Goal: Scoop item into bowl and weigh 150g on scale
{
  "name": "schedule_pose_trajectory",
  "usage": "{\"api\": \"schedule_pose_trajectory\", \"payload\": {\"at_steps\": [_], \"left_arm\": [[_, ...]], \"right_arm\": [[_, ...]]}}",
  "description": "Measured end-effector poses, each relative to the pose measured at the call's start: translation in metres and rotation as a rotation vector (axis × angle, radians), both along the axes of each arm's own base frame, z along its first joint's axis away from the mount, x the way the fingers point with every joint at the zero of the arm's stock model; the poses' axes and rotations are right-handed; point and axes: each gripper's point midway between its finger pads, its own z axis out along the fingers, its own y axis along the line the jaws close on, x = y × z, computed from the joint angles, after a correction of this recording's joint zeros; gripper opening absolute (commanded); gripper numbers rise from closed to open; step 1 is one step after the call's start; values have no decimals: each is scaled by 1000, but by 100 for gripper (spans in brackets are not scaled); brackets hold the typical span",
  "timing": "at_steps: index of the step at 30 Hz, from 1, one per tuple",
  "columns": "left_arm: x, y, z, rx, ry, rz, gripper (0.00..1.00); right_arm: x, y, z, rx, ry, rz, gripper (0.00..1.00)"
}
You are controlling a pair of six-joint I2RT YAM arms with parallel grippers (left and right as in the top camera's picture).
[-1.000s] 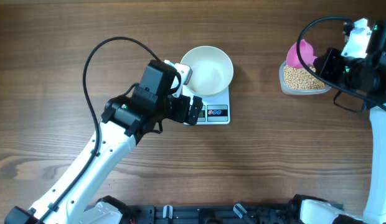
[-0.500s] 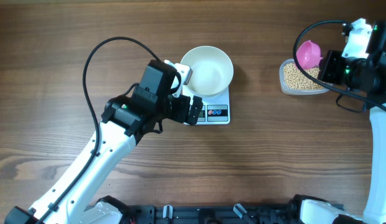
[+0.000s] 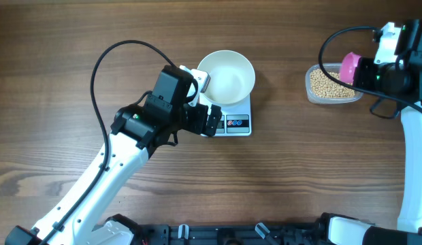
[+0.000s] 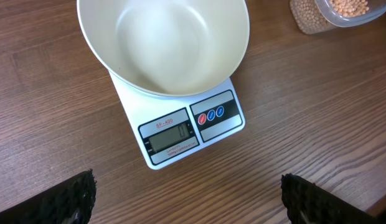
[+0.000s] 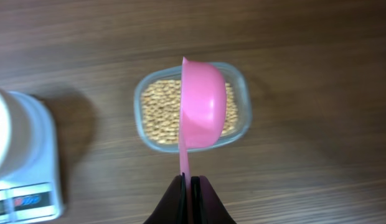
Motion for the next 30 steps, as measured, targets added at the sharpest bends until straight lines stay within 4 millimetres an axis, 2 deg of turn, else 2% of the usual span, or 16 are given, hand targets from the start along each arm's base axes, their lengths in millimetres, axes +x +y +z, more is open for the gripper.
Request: {"api": "schedule_pose_trajectory", "payload": {"at_steps": [3, 7, 15, 19, 22, 30], "left_arm": [[0, 0, 0, 0, 0, 0, 100], [0, 0, 0, 0, 0, 1, 100], [0, 0, 0, 0, 0, 1, 100], [0, 0, 0, 2, -1, 2, 100], [0, 0, 0, 2, -1, 2, 100], [0, 0, 0, 2, -1, 2, 100]], "right_arm": [[17, -9, 3, -60, -50, 14, 4], [31, -12, -11, -91, -33, 51, 4], [37, -14, -39, -147, 58, 170, 4], [42, -16, -60, -170, 120, 227, 4], [44, -18, -65, -176, 130, 236, 4], [42, -47, -83, -159, 174, 171, 4]]}}
